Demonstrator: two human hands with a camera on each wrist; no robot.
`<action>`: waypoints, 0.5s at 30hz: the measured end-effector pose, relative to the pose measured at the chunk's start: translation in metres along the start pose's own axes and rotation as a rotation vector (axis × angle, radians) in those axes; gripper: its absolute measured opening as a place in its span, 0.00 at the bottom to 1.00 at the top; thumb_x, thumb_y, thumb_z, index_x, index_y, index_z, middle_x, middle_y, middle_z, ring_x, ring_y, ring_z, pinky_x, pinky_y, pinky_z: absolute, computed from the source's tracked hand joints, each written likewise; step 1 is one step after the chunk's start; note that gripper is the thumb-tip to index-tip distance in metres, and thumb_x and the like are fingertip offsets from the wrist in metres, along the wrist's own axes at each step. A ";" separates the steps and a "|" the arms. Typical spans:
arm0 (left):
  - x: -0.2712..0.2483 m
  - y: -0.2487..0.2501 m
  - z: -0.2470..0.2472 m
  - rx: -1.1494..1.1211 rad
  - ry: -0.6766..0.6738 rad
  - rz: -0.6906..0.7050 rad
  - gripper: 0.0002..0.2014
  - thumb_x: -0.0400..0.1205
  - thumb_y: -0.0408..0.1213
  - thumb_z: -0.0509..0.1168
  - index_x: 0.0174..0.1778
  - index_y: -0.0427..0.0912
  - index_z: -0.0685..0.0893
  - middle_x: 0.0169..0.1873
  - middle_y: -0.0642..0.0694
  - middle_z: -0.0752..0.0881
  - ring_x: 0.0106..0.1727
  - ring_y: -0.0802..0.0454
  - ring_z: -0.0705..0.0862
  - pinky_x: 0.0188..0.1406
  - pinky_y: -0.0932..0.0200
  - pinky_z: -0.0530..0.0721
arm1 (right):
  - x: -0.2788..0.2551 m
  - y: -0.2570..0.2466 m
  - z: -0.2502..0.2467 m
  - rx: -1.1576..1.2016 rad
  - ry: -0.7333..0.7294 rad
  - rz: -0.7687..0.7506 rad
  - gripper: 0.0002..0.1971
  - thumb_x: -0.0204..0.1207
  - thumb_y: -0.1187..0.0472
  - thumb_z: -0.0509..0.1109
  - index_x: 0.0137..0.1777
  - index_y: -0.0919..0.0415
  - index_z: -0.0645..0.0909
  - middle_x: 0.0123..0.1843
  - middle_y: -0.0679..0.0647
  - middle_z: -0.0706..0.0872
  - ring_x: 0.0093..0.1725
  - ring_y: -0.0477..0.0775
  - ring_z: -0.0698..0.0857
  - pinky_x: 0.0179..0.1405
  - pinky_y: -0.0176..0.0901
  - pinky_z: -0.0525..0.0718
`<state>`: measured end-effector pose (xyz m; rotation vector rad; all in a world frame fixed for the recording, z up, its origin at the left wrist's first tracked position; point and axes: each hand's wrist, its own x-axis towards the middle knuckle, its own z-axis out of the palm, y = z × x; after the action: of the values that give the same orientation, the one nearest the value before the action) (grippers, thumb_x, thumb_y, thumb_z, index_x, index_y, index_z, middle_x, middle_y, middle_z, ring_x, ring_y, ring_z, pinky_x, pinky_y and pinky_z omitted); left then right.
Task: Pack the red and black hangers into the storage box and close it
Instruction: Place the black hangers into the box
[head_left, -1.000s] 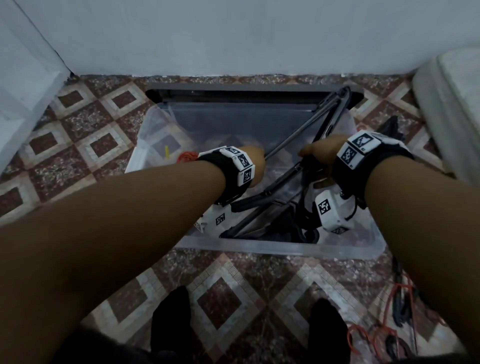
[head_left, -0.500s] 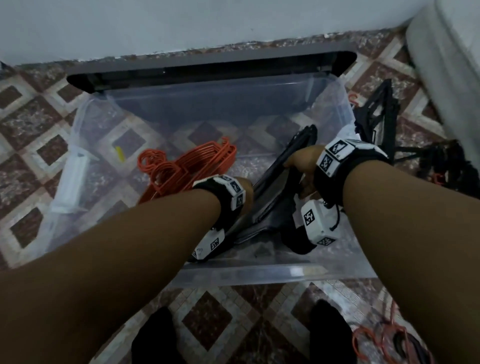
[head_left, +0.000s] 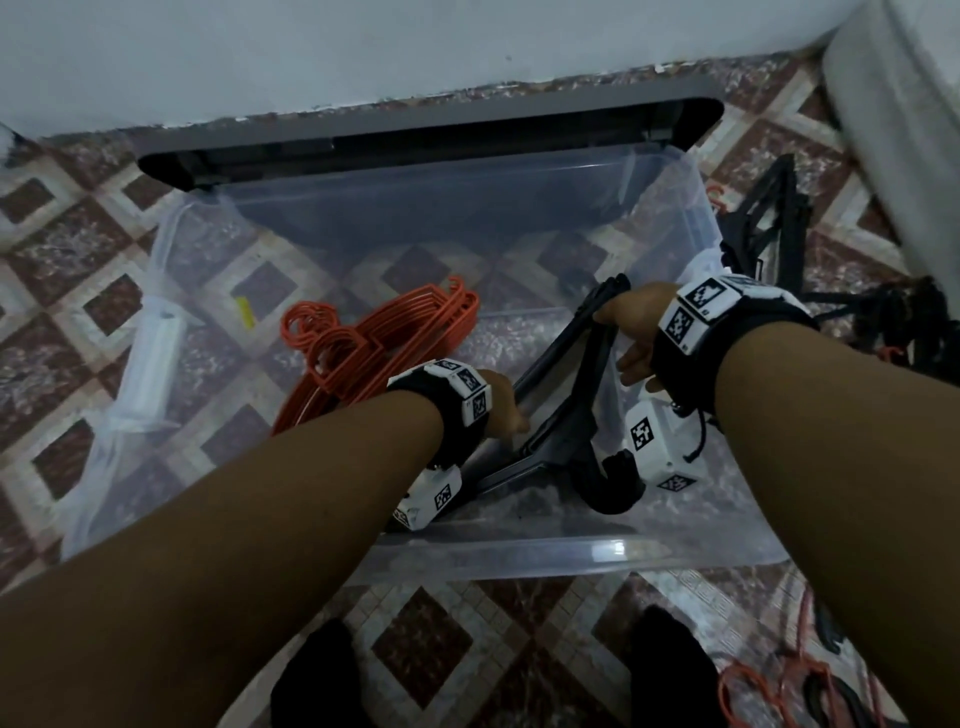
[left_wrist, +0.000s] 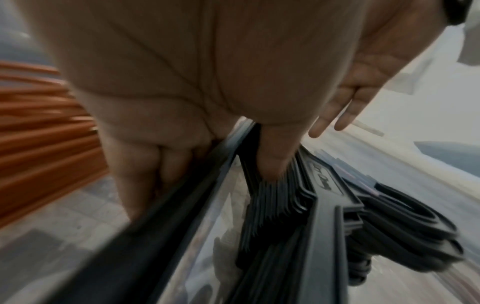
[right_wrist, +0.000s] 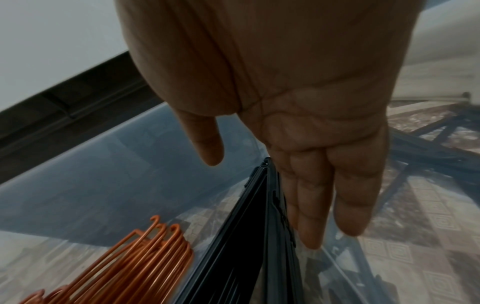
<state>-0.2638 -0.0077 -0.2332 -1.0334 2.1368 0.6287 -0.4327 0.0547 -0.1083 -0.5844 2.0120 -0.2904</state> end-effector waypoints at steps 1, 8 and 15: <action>0.001 -0.001 0.000 -0.040 -0.025 0.007 0.34 0.76 0.67 0.61 0.69 0.46 0.78 0.65 0.41 0.83 0.59 0.41 0.83 0.58 0.49 0.80 | 0.002 0.002 0.001 0.050 0.018 0.017 0.22 0.86 0.56 0.62 0.75 0.68 0.72 0.69 0.72 0.80 0.64 0.73 0.84 0.38 0.59 0.85; 0.008 -0.053 0.006 -0.151 -0.056 -0.125 0.34 0.84 0.63 0.47 0.80 0.45 0.68 0.72 0.32 0.77 0.69 0.33 0.79 0.69 0.40 0.76 | 0.011 0.003 0.004 0.143 0.005 0.094 0.26 0.86 0.53 0.64 0.79 0.65 0.66 0.69 0.72 0.78 0.62 0.72 0.84 0.25 0.47 0.74; 0.012 -0.092 0.004 -0.081 -0.027 -0.240 0.29 0.78 0.61 0.62 0.64 0.41 0.85 0.59 0.40 0.87 0.56 0.42 0.87 0.55 0.53 0.85 | 0.012 0.003 0.005 0.163 0.017 0.099 0.27 0.86 0.54 0.64 0.80 0.67 0.65 0.71 0.73 0.77 0.62 0.72 0.84 0.25 0.47 0.73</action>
<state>-0.1934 -0.0633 -0.2570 -1.2944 1.9391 0.6119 -0.4335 0.0510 -0.1210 -0.3802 2.0040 -0.3960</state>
